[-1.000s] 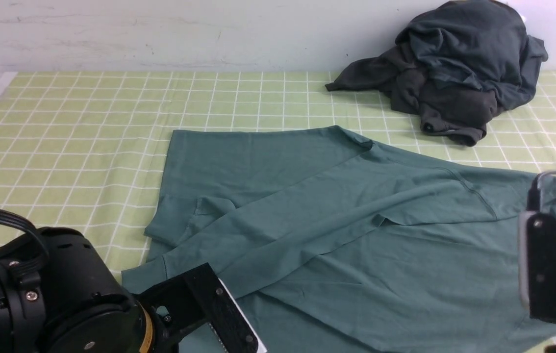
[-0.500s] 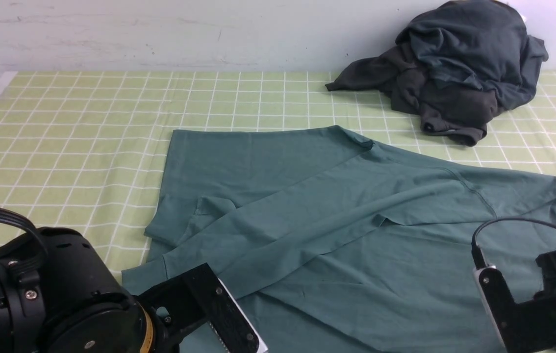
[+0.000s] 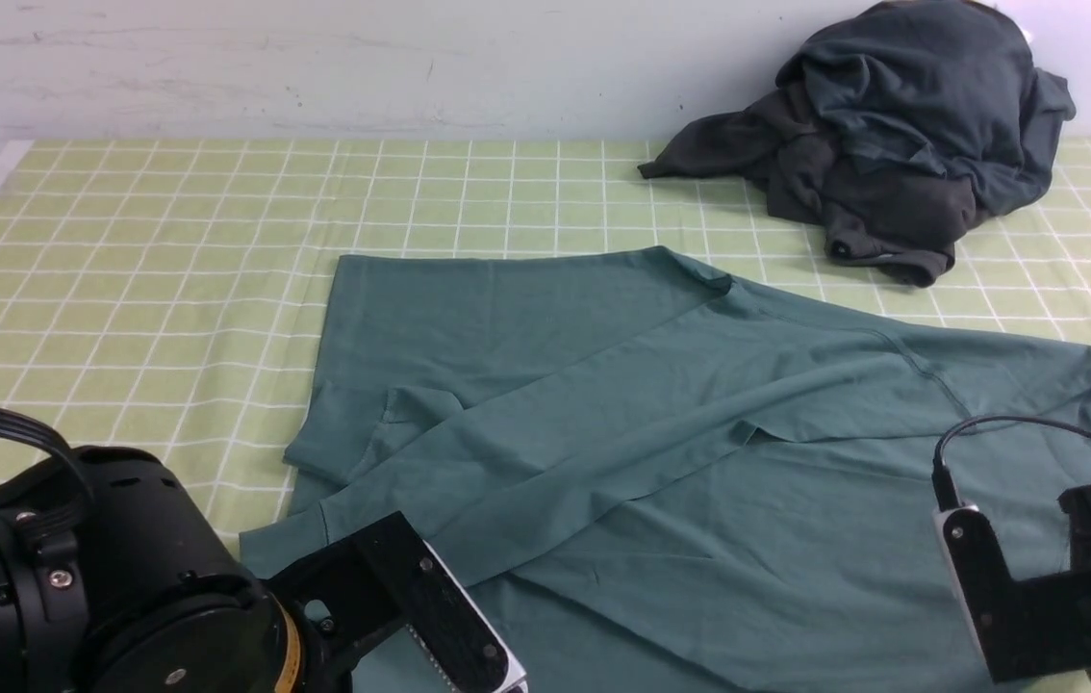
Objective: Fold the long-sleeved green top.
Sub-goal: Use both arms simultaneously to clamp the lower edge of the clothing fabric
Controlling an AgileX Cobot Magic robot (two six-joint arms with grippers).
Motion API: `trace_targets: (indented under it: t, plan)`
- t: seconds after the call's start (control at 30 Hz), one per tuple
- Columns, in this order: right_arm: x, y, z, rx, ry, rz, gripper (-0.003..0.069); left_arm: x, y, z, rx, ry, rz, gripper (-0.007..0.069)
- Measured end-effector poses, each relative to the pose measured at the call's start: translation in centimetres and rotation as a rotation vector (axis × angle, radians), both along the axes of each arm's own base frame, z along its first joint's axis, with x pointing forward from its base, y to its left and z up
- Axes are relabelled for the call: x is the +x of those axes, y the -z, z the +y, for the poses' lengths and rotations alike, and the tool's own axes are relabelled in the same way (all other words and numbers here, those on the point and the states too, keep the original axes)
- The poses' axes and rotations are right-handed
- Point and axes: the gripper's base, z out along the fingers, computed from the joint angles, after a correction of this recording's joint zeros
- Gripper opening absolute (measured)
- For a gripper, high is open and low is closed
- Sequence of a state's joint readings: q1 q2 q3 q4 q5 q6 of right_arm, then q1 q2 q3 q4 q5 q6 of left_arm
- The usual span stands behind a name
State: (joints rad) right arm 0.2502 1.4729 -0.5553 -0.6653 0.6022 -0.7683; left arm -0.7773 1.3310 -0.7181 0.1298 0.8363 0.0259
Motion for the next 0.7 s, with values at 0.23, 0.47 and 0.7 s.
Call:
trace_targets:
  t: [0.23,0.47,0.7]
  plan:
    - [-0.2,-0.5,0.2,0.046,0.035,-0.023,0.0064,0.0,0.0,0.0,-0.001,-0.008,0.0,-0.0001]
    - [-0.1,-0.6,0.3,0.097,0.134,-0.046,0.0023,0.7,-0.8,0.7,-0.031,-0.145,-0.077,-0.0001]
    - [-0.1,-0.8,0.1,0.094,0.195,-0.049,-0.001,1.5,-1.5,1.9,-0.055,-0.239,-0.132,-0.0001]
